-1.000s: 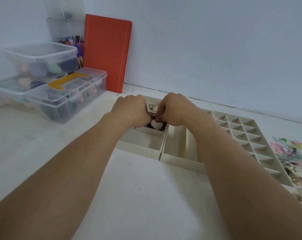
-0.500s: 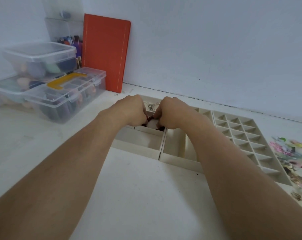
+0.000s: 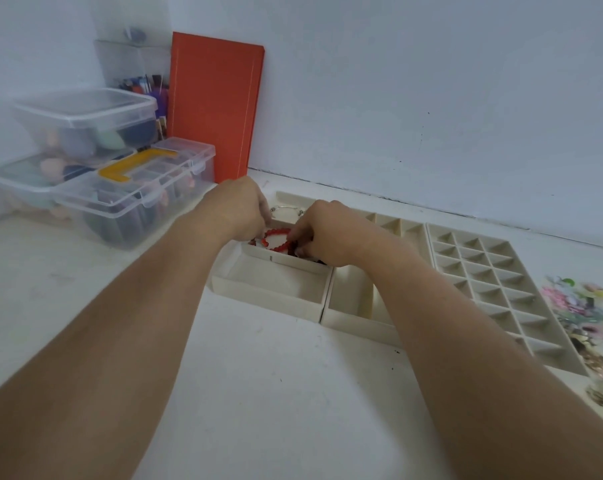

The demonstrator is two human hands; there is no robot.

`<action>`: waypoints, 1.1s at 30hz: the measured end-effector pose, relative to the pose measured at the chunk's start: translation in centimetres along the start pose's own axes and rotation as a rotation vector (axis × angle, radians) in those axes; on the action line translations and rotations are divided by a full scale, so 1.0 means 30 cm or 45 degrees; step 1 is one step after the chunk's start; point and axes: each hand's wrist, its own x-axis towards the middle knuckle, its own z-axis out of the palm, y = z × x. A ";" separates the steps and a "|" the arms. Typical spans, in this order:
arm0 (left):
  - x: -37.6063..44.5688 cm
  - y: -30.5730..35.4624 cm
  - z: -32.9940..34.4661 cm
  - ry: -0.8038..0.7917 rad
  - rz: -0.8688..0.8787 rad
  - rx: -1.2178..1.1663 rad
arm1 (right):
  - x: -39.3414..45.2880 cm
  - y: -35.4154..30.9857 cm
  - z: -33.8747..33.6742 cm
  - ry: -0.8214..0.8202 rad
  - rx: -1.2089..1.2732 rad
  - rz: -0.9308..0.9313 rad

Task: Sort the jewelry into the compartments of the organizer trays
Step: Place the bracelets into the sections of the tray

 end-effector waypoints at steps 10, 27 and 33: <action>0.010 -0.015 0.068 0.201 0.001 -0.138 | -0.020 -0.009 -0.020 -0.082 -0.023 -0.109; 0.007 -0.027 0.030 -0.016 -0.116 -0.275 | -0.019 -0.013 -0.024 -0.095 -0.015 -0.089; 0.003 -0.032 -0.003 0.027 -0.073 -0.318 | -0.018 -0.013 -0.023 -0.091 0.011 -0.091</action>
